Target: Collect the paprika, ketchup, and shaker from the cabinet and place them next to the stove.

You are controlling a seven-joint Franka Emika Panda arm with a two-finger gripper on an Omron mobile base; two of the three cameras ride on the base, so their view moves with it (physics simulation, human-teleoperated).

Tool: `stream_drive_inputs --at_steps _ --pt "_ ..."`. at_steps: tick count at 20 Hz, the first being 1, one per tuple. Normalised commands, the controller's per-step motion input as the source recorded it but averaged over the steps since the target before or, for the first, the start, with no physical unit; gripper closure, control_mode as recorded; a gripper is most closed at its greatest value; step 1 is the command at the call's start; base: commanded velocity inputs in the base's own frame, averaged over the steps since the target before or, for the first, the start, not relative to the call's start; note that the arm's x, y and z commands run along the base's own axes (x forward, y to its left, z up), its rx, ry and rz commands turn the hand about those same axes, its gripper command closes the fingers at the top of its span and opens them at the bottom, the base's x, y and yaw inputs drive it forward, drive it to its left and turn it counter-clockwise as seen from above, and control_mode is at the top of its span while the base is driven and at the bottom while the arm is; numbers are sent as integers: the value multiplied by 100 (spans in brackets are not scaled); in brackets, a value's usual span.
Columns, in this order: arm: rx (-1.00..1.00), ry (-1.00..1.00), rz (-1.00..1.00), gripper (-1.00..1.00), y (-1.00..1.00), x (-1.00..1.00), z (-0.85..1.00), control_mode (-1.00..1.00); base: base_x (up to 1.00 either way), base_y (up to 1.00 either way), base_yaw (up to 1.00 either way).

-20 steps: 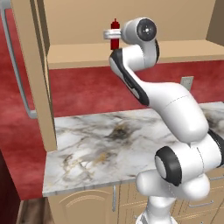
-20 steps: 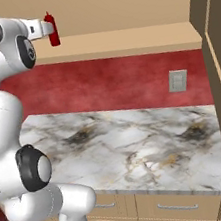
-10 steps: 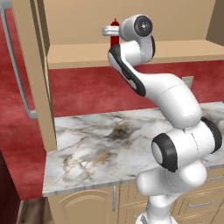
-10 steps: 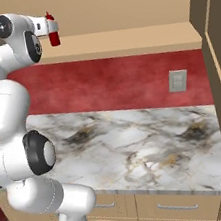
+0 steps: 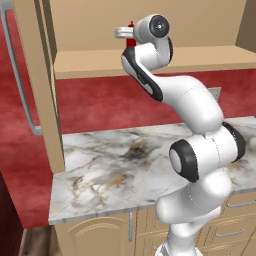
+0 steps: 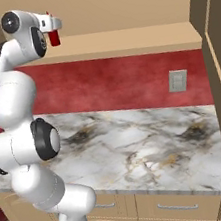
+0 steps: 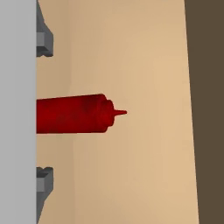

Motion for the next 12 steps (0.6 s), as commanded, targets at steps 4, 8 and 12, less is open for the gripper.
stream_drive_inputs --at_steps 4,8,12 --pt "0 0 0 -100 3 36 0 -100 0 0 0" --pt "0 0 0 -100 2 32 0 -100 0 0 0" --pt "0 0 0 -100 0 25 0 -100 0 0 0"
